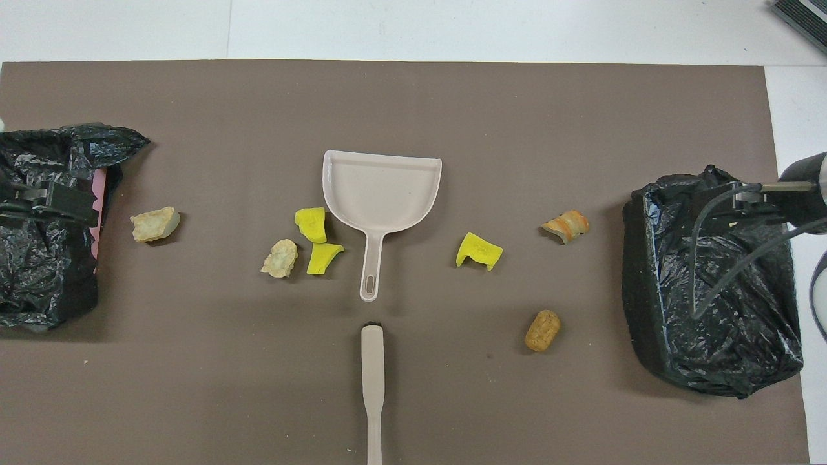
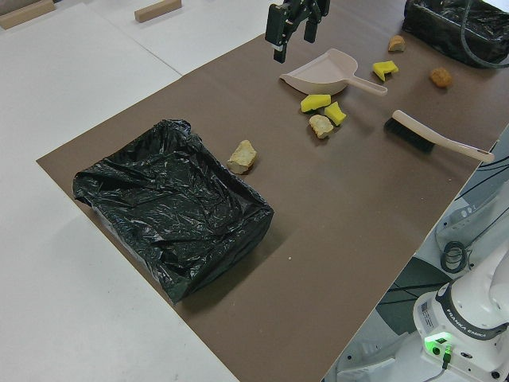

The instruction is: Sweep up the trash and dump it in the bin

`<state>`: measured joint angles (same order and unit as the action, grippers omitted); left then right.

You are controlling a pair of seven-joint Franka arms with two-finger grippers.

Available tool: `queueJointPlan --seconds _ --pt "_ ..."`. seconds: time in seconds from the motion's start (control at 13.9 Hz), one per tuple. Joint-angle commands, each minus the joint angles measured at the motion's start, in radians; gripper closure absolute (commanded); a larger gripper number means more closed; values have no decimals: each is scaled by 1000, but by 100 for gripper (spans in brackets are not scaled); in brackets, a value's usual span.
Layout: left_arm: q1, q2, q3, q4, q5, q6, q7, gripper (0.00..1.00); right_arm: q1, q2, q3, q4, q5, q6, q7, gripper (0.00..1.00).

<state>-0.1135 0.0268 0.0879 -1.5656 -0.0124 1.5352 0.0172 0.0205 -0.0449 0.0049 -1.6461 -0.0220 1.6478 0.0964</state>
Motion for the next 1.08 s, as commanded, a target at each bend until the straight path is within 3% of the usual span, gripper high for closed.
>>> queueJointPlan --seconds 0.0,1.01 --pt "-6 -27 3 -39 14 14 20 0 -14 7 9 17 10 -17 -23 0" --pt "5 -21 16 -25 17 13 10 0 -2 7 12 16 10 0 -20 0"
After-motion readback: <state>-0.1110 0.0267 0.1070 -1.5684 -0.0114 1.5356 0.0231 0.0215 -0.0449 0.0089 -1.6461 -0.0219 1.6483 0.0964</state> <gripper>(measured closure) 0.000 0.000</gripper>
